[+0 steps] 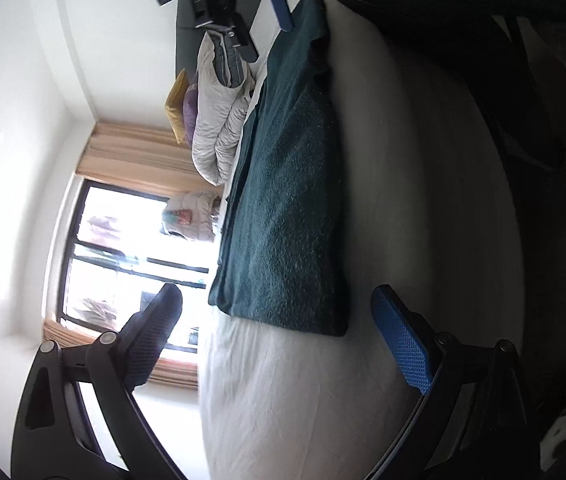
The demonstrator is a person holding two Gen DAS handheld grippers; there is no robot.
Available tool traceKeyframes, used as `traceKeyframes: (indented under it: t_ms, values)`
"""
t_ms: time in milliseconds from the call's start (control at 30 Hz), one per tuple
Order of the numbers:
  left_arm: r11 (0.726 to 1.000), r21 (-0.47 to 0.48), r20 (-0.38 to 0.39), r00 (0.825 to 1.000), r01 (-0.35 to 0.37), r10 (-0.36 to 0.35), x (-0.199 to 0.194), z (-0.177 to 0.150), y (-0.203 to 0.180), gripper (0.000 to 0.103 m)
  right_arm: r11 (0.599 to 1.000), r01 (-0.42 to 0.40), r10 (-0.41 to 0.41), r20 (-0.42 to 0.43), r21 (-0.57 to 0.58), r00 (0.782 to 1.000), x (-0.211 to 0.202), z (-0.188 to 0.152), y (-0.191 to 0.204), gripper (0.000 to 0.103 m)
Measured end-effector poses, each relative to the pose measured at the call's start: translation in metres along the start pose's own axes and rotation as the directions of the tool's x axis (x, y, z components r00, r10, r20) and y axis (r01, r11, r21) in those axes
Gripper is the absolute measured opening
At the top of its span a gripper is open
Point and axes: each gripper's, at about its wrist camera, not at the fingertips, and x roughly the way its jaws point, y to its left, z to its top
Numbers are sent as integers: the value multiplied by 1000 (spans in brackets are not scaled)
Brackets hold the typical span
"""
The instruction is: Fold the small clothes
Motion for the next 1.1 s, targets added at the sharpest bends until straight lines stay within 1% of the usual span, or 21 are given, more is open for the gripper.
traceKeyframes:
  t_ms: [167, 200, 267, 300, 333, 367, 433, 467, 500, 533, 600, 667, 733, 767, 833, 900, 1000, 1033, 1067, 1100]
  values:
    - [1000, -18, 20, 1000, -20, 21, 2, 5, 2, 97, 1000, 2, -2, 4, 1, 1000, -2, 0, -1, 86]
    - [999, -26, 20, 999, -45, 45, 3, 3, 4, 94, 1000, 1, -1, 5, 2, 1000, -2, 0, -2, 86]
    - [997, -34, 17, 997, -71, 71, 4, 2, 8, 83, 1000, 0, 0, 8, 5, 1000, -2, 0, -3, 86]
    - [995, -38, 8, 996, -91, 91, 7, 0, 10, 75, 1000, -2, 2, 8, 4, 1000, -2, 1, -3, 86]
    - [994, -41, -1, 994, -105, 105, 10, -1, 11, 69, 1000, -3, 3, 9, 4, 1000, -2, 1, -3, 86]
    - [993, -46, -9, 994, -110, 110, 14, -2, 12, 67, 1000, -4, 4, 10, 2, 1000, -2, 0, -2, 86]
    - [993, -51, -10, 994, -107, 107, 18, -3, 12, 51, 1000, -5, 6, 8, -6, 1000, -1, 0, -1, 86]
    - [993, -52, 1, 994, -107, 108, 19, -1, 13, 47, 1000, -3, 3, 8, -14, 1000, -2, 0, 0, 86]
    - [993, -57, 8, 995, -99, 99, 21, 0, 14, 41, 1000, 2, -2, 9, -24, 1000, -3, 1, 1, 86]
    - [994, -69, 20, 996, -88, 89, 21, 2, 18, 39, 999, 11, -11, 12, -42, 1000, -5, 1, 3, 86]
    - [994, -79, 47, 996, -70, 74, 20, 8, 23, 38, 996, 29, -28, 14, -81, 1000, -9, 2, 6, 86]
    - [996, -58, 56, 996, -62, 66, 22, 13, 21, 38, 988, 58, -56, 16, -146, 998, -16, 3, 9, 86]
    - [999, -19, 58, 998, -38, 39, 21, 20, 14, 38, 967, 102, -100, 19, -235, 995, -24, 2, 14, 86]
    - [1000, 4, 61, 998, -27, 27, 23, 20, 9, 39, 947, 129, -128, 23, -294, 992, -30, 1, 15, 86]
    - [999, 35, 74, 997, -29, 26, 19, 23, 0, 39, 909, 173, -172, 35, -379, 984, -40, -2, 15, 86]
    - [1000, 17, 69, 997, -20, 19, 20, 24, -2, 39, 879, 203, -206, 41, -432, 978, -49, -5, 10, 86]
    - [1000, -7, 51, 999, 11, -11, 20, 27, 1, 39, 867, 209, -219, 31, -453, 975, -57, -8, -1, 86]
    - [999, -20, 46, 999, 27, -26, 20, 28, 4, 35, 863, 208, -221, 25, -460, 975, -57, -9, -4, 86]
    - [997, -45, 43, 997, 61, -59, 21, 30, 10, 30, 854, 212, -231, 21, -475, 973, -57, -12, -7, 86]
    - [994, -67, 40, 995, 90, -88, 21, 33, 14, 21, 845, 215, -237, 17, -490, 971, -55, -14, -8, 86]
